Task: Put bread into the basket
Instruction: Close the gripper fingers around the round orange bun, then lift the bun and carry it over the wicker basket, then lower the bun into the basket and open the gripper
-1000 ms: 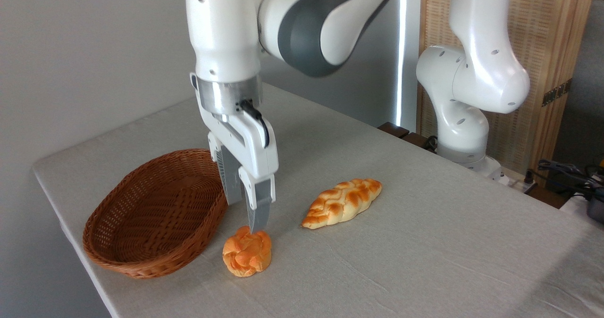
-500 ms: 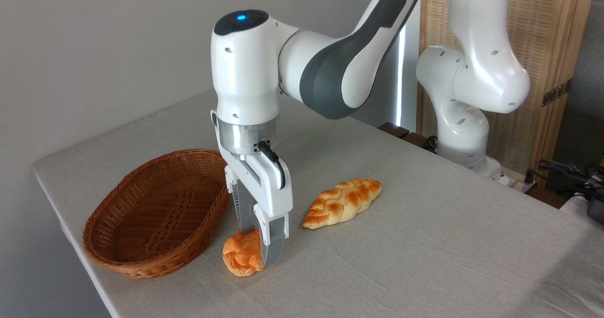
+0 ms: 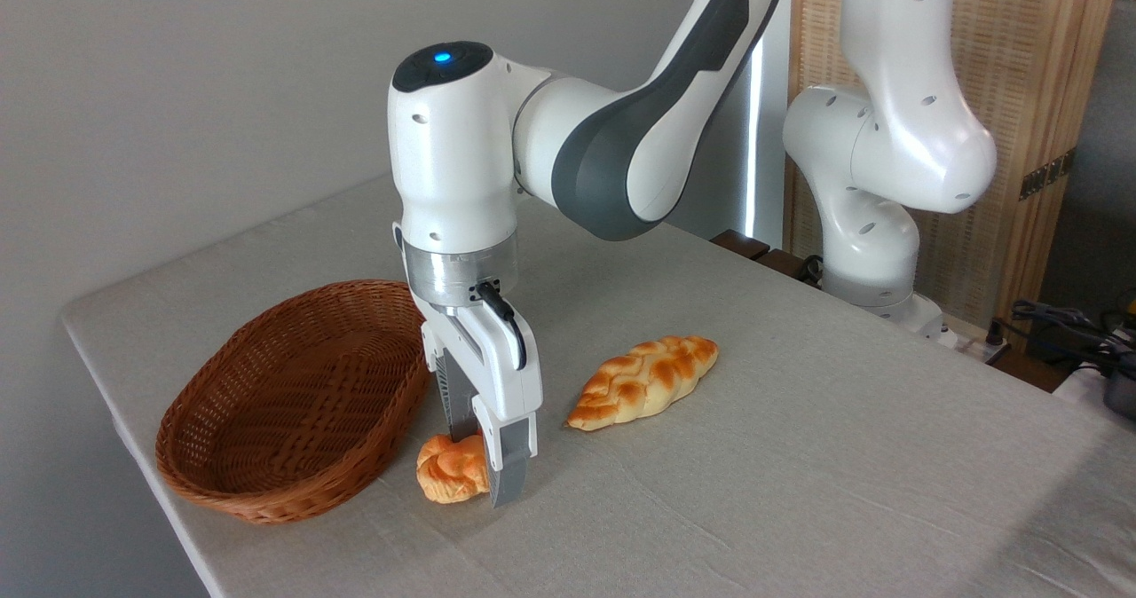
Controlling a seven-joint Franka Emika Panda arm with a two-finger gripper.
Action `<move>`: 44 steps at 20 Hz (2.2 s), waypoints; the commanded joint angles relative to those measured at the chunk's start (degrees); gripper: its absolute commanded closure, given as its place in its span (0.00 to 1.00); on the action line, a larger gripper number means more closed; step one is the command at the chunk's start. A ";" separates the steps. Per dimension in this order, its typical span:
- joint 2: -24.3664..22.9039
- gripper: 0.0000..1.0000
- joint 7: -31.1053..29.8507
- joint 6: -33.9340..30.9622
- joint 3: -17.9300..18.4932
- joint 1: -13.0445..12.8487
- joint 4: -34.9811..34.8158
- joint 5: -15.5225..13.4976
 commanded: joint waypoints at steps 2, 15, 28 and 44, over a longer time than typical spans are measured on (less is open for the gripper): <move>1.04 0.77 0.77 1.27 -0.23 -0.21 -0.29 -0.58; 0.86 0.88 0.77 0.48 -0.32 -0.22 -0.20 -0.67; -1.86 0.78 -2.04 -15.61 -3.29 -0.83 14.38 -1.02; 8.15 0.00 -11.45 -1.99 -12.54 -0.92 15.27 -6.20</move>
